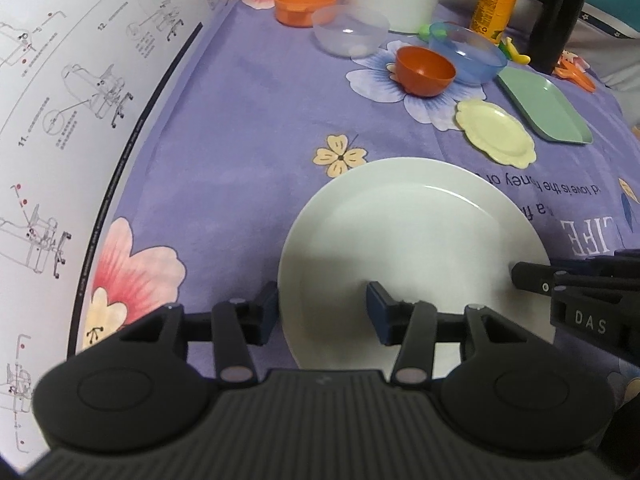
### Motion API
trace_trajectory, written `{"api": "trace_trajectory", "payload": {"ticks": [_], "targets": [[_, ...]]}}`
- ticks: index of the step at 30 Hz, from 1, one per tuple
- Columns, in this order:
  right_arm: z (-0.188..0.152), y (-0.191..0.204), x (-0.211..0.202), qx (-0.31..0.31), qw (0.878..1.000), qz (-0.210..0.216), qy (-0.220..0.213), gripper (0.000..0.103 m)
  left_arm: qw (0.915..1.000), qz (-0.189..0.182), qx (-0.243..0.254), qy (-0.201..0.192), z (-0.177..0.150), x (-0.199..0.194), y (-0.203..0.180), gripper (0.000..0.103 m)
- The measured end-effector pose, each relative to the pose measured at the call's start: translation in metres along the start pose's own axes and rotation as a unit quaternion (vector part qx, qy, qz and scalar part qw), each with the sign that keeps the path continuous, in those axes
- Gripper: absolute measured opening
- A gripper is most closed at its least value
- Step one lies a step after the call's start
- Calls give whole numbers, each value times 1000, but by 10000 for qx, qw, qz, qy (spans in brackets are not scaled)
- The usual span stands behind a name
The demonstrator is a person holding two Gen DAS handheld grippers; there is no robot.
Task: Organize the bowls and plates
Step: 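Open both tools to release the white plate on the cloth, then close the left tool on the green square tray while the right tool grips it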
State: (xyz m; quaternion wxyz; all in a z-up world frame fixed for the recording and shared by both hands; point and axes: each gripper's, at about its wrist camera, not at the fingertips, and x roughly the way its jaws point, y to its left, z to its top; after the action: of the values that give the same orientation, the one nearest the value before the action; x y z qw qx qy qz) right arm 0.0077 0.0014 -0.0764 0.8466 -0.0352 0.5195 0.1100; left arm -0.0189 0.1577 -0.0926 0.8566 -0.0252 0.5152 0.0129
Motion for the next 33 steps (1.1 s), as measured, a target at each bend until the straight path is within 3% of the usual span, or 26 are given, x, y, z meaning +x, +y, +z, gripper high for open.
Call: {"api": "trace_trajectory", "payload": {"ticks": [2,5,7,9,12,18,33], "targets": [[-1,0,-1,9,10000,-13,-8,23,10000,-11,-7,-7,0,0,-1,51],[-2,-1,-2,-11,10000,-13,6,46,10000,-46,-14,-32,-2,-1,-2,62],[-2,-2,-4,4,10000,-19,-20,73,9999,6,-21,-98,-3,-4,-3,87],[-2,-4,-9,53,9999,-31,-103,87,9996,193,-71,-198,-3,-8,-1,100],[0,-12,-15,212,9996,-12,-164,102,9992,162,-283,-244,1,-14,7,103],[1,-32,-30,507,9982,106,-314,103,9973,89,-558,-471,13,-30,12,103],[3,-105,-50,1412,9877,92,-658,103,9964,-131,-260,-798,53,-40,-48,103]]}}
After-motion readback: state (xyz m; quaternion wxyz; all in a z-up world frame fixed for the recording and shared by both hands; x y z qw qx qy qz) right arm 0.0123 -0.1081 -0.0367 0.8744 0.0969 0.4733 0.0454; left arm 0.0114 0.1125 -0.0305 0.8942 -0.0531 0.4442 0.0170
